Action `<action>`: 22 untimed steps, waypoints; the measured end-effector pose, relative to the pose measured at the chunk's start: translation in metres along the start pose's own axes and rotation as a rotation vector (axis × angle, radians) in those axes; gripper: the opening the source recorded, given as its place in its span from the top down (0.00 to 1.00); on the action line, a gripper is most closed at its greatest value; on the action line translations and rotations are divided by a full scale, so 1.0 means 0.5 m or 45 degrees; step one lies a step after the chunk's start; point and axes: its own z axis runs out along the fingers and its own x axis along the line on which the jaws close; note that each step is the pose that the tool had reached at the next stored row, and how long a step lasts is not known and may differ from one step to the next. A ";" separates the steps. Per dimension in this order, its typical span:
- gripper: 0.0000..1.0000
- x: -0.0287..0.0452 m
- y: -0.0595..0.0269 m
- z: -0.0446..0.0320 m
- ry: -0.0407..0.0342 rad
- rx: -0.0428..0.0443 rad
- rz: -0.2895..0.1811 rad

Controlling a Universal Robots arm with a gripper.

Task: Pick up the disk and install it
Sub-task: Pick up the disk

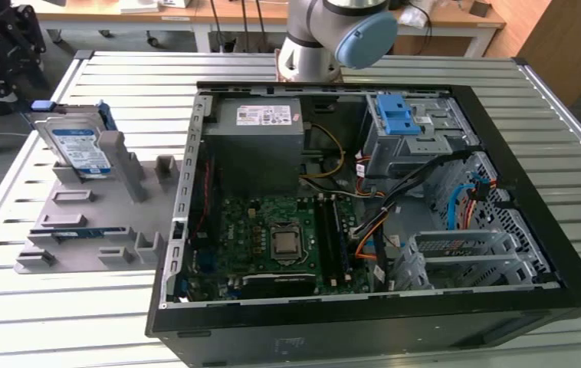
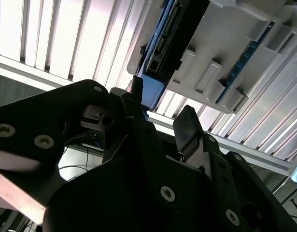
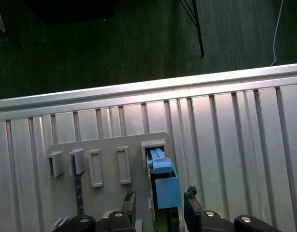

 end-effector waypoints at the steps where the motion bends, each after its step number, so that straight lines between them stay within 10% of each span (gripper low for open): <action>1: 0.47 0.000 0.000 0.004 0.0001 0.000 -0.003; 22: 0.43 -0.003 0.001 0.066 0.0001 -0.003 -0.002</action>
